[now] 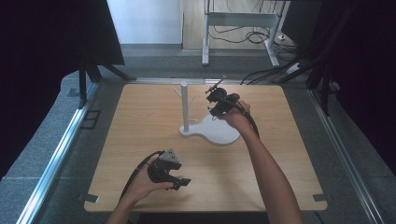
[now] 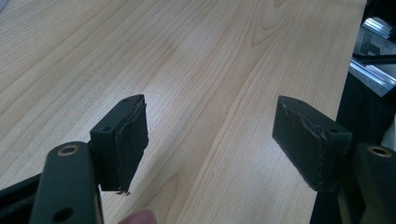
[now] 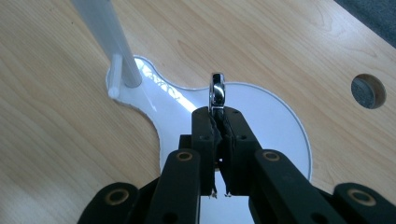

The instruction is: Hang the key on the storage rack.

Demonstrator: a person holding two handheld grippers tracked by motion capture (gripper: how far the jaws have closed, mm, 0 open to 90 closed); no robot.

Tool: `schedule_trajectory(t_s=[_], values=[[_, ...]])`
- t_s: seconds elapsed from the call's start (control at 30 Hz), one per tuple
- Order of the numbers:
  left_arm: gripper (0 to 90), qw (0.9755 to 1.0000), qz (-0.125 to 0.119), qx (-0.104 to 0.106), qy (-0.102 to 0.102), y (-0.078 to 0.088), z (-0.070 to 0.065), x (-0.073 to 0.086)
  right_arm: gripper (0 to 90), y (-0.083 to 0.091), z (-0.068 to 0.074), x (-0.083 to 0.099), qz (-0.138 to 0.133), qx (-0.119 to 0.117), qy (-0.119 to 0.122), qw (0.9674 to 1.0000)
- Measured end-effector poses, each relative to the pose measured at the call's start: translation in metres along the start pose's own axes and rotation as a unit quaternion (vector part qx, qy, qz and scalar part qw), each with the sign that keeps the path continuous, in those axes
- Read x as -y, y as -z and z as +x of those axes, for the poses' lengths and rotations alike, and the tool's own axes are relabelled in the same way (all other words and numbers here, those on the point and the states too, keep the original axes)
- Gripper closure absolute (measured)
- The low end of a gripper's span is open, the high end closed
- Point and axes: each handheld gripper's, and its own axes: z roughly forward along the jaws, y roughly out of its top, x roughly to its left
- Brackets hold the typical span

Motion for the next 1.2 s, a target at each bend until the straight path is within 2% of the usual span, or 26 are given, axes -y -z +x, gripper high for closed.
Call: schedule_trajectory(t_s=[0.43, 0.63, 0.97, 1.2], values=[[27.1, 1.0, 0.002, 0.004, 0.0, -0.001, -0.002, -0.001, 84.8, -0.004, 0.004, -0.017, -0.01, -0.007, -0.001, 0.9999], [27.1, 1.0, 0.004, 0.006, -0.002, -0.003, -0.003, -0.001, 84.8, -0.004, 0.006, -0.024, -0.001, 0.001, 0.005, 1.0], [27.2, 1.0, 0.003, 0.006, -0.002, -0.001, -0.001, -0.001, 84.8, -0.007, 0.008, -0.038, -0.002, 0.007, 0.011, 0.9999], [27.2, 1.0, 0.002, 0.007, -0.002, -0.001, -0.001, 0.0, 84.8, -0.013, 0.012, -0.045, 0.005, 0.017, 0.016, 0.9997]])
